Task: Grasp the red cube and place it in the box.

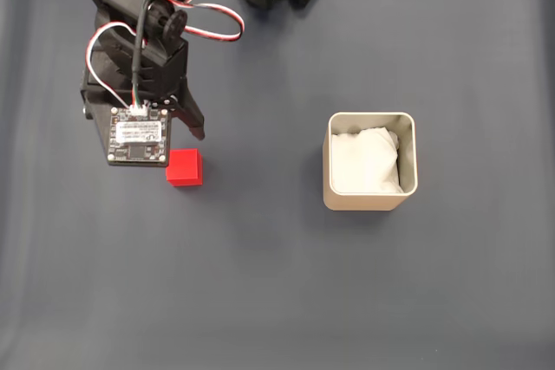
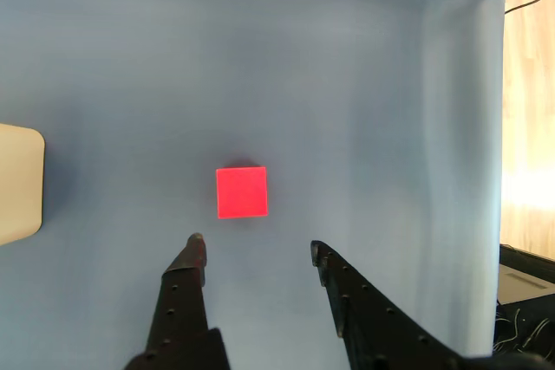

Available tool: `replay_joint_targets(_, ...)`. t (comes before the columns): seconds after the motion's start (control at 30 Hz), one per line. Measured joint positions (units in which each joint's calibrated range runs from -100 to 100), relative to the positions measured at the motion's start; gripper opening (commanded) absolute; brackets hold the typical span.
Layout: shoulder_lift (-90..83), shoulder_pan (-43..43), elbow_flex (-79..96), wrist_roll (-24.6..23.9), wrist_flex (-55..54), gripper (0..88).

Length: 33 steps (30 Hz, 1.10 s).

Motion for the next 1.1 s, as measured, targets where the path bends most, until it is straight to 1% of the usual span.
replay_joint_targets(0.47, 2.43, -1.34, -0.09, -1.32, -3.77, 39.0)
replay_joint_targets(0.87, 4.16, -4.25, -0.09, -3.52, -4.97, 39.4)
replay_joint_targets(1.1, 6.42, -5.07, -0.09, -4.05, -7.46, 39.6)
